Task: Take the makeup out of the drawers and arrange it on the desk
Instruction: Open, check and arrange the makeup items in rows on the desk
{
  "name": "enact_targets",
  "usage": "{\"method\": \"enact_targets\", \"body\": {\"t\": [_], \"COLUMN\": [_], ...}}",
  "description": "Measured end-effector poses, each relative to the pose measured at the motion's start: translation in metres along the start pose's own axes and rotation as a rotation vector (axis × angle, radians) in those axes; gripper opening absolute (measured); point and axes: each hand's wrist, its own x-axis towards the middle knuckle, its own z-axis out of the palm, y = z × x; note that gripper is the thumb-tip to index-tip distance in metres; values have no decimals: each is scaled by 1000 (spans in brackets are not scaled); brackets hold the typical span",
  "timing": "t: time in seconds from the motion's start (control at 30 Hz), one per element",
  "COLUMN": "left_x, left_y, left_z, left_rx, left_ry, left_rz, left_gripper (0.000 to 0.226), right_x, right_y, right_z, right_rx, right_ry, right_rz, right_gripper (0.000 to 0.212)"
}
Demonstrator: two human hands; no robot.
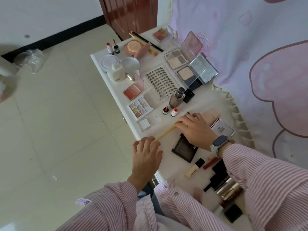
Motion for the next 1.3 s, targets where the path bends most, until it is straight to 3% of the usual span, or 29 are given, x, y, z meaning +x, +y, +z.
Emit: {"method": "enact_targets", "body": {"t": [0.1,0.2,0.27,0.33,0.57,0.77,0.87,0.97,1.03,1.13,1.3], "left_x": [1,2,2,3,8,8,14,25,29,32,32], "left_y": [1,2,4,6,8,6,16,32,44,53,47], "left_z": [2,3,1,0,-4,-10,-20,-32,-38,-43,-45], "left_rx": [63,101,101,93,55,-65,-202,-459,-640,-715,-527], "left_ry": [-112,-195,-218,-227,-242,-157,-95,-121,-154,-92,21], "left_rz": [78,69,34,10,-9,2,-42,-100,-106,-72,19], "left_gripper": [31,36,38,38,40,40,37,53,63,53,42], "right_x": [-20,-31,-29,-23,-12,-21,-23,-18,-17,-22,-25], "right_y": [26,50,56,57,51,46,24,-8,-26,-47,-58], "right_z": [-5,-15,-24,-26,-28,-42,-65,-90,-96,-101,-104], "right_rx": [11,62,92,95,10,126,441,1045,1475,1832,1908], "right_ry": [18,-284,-526,-604,-486,-239,50,191,254,263,225], "right_rz": [81,208,285,274,219,211,515,1027,1209,1316,1351], "right_gripper": [32,62,64,62,40,10,9,14,19,25,17]}}
